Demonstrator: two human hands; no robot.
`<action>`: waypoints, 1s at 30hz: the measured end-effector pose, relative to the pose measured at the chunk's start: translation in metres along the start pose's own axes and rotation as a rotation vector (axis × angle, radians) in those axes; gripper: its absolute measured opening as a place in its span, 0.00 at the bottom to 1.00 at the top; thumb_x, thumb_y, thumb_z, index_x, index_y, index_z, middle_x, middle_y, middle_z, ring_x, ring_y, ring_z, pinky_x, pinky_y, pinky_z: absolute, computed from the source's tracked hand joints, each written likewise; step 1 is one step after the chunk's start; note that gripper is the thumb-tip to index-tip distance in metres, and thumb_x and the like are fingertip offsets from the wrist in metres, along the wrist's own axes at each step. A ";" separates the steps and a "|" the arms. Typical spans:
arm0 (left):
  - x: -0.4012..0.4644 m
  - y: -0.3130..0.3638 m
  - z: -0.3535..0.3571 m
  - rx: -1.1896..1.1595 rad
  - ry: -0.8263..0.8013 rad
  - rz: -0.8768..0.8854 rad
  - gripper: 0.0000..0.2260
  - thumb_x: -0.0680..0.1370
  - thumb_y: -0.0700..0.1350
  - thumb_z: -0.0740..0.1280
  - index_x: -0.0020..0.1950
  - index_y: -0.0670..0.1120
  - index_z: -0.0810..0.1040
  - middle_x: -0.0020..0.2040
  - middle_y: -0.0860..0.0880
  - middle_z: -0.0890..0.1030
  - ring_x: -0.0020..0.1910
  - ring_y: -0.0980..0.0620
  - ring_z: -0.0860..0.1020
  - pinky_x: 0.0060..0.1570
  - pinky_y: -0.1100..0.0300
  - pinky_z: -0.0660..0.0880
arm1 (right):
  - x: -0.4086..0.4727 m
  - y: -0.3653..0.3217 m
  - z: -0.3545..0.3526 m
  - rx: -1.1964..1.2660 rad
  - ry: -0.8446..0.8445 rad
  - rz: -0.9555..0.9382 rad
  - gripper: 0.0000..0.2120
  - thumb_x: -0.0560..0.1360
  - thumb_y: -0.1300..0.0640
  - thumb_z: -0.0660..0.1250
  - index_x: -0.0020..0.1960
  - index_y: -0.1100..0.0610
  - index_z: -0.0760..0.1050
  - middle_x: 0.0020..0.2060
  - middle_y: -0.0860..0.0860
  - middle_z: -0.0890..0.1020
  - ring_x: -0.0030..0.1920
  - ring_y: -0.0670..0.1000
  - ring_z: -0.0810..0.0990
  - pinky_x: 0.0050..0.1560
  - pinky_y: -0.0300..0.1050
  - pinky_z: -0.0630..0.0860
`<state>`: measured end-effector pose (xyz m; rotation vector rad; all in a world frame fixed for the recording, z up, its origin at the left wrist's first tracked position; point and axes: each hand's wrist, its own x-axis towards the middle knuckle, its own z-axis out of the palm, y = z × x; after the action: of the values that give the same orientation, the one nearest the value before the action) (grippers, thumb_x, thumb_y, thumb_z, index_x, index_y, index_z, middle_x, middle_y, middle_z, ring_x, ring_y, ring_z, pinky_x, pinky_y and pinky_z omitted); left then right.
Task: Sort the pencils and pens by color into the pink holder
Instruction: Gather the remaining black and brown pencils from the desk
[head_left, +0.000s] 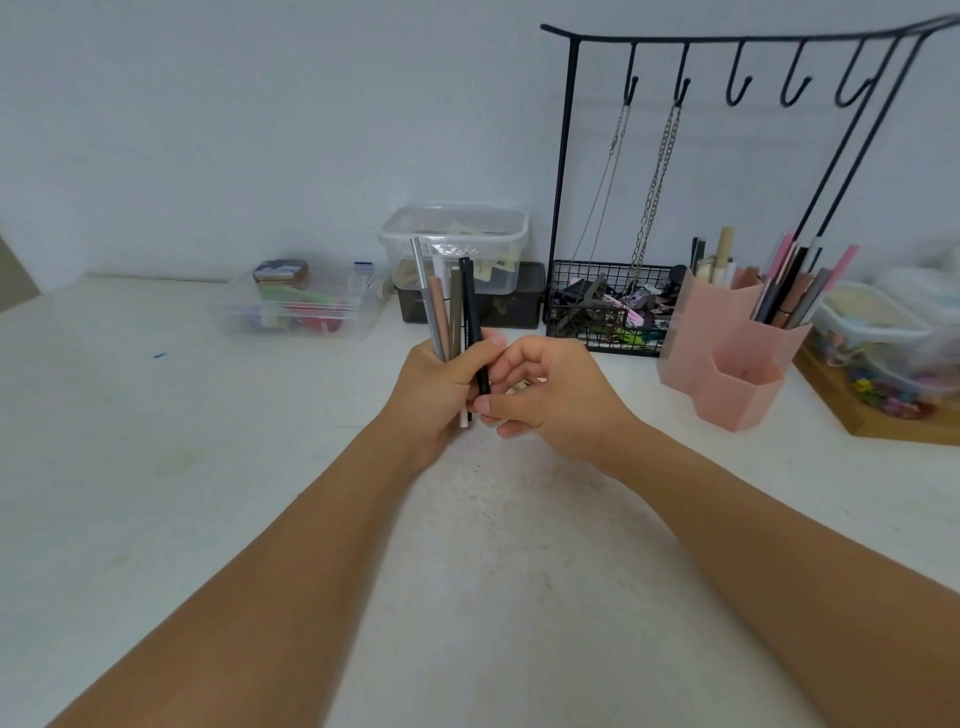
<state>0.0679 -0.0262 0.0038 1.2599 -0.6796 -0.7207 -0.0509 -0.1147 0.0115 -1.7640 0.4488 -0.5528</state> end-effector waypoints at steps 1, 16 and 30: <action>0.000 0.001 0.000 0.017 0.009 -0.010 0.05 0.79 0.43 0.71 0.45 0.43 0.82 0.31 0.49 0.80 0.28 0.54 0.76 0.30 0.59 0.75 | 0.000 -0.001 0.000 -0.011 0.016 -0.001 0.12 0.66 0.71 0.78 0.45 0.63 0.79 0.40 0.60 0.82 0.37 0.57 0.84 0.36 0.48 0.84; 0.009 0.002 -0.009 -0.205 0.017 -0.102 0.05 0.83 0.39 0.63 0.53 0.46 0.77 0.29 0.51 0.69 0.28 0.54 0.69 0.32 0.59 0.73 | 0.009 -0.015 -0.033 -0.274 0.149 -0.003 0.03 0.74 0.62 0.74 0.45 0.57 0.80 0.35 0.56 0.85 0.33 0.51 0.83 0.27 0.34 0.74; 0.010 -0.008 -0.008 0.486 0.162 0.058 0.18 0.77 0.56 0.73 0.34 0.43 0.81 0.32 0.42 0.79 0.29 0.51 0.75 0.34 0.58 0.74 | 0.012 -0.013 -0.064 -0.646 0.099 0.049 0.05 0.73 0.56 0.76 0.45 0.57 0.83 0.36 0.51 0.84 0.34 0.45 0.79 0.35 0.34 0.74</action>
<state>0.0793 -0.0307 -0.0049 1.7138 -0.7810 -0.4082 -0.0779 -0.1680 0.0397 -2.3360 0.8023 -0.4916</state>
